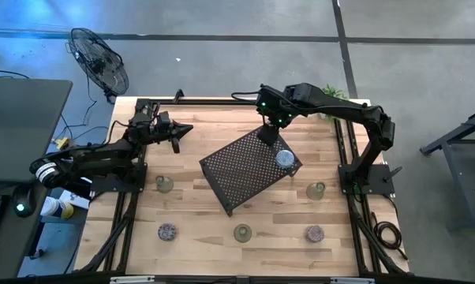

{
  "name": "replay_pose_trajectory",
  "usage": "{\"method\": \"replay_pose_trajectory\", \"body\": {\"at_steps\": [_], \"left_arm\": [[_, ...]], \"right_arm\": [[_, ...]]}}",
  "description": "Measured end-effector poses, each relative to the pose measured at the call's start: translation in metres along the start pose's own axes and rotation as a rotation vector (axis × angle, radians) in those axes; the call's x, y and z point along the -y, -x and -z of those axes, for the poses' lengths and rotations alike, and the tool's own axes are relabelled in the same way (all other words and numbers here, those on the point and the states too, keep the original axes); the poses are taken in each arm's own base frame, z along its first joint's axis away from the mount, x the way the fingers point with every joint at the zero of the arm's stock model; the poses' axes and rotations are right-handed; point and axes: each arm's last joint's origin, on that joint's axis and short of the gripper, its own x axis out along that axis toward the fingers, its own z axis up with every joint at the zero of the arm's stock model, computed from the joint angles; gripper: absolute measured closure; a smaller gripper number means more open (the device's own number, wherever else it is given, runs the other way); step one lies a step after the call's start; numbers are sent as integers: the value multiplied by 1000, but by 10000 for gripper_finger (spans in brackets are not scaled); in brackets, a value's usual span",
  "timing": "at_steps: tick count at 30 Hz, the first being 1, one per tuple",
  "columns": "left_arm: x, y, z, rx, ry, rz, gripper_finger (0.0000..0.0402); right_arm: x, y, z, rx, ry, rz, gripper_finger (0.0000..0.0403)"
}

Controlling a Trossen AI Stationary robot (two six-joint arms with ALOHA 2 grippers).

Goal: Pick & Place candle stick holders
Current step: Put the green glass candle holder on the shelf, then put the left green glass candle holder on the shelf

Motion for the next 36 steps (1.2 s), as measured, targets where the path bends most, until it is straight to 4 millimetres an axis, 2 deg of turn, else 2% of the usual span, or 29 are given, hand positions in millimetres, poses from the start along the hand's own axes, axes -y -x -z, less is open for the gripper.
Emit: {"method": "replay_pose_trajectory", "body": {"at_steps": [6,15,18,21,25,28,29,36], "left_arm": [[0,0,0,0,0,0,401],[0,0,0,0,0,-1,401],[0,0,0,1,0,-6,401],[0,0,0,1,0,-5,401],[0,0,0,-1,3,-3,401],[0,0,0,-3,4,8,401],[0,0,0,-3,4,9,401],[0,-1,-1,-10,15,16,401]], "right_arm": [[0,3,0,13,22,5,154],[-1,50,5,35,68,6,157],[-5,68,12,69,126,49,178],[-8,74,22,135,163,42,224],[-9,59,46,282,196,-3,312],[-4,38,75,395,205,-61,381],[-2,33,85,441,205,-83,391],[19,7,144,845,243,-107,376]]}}
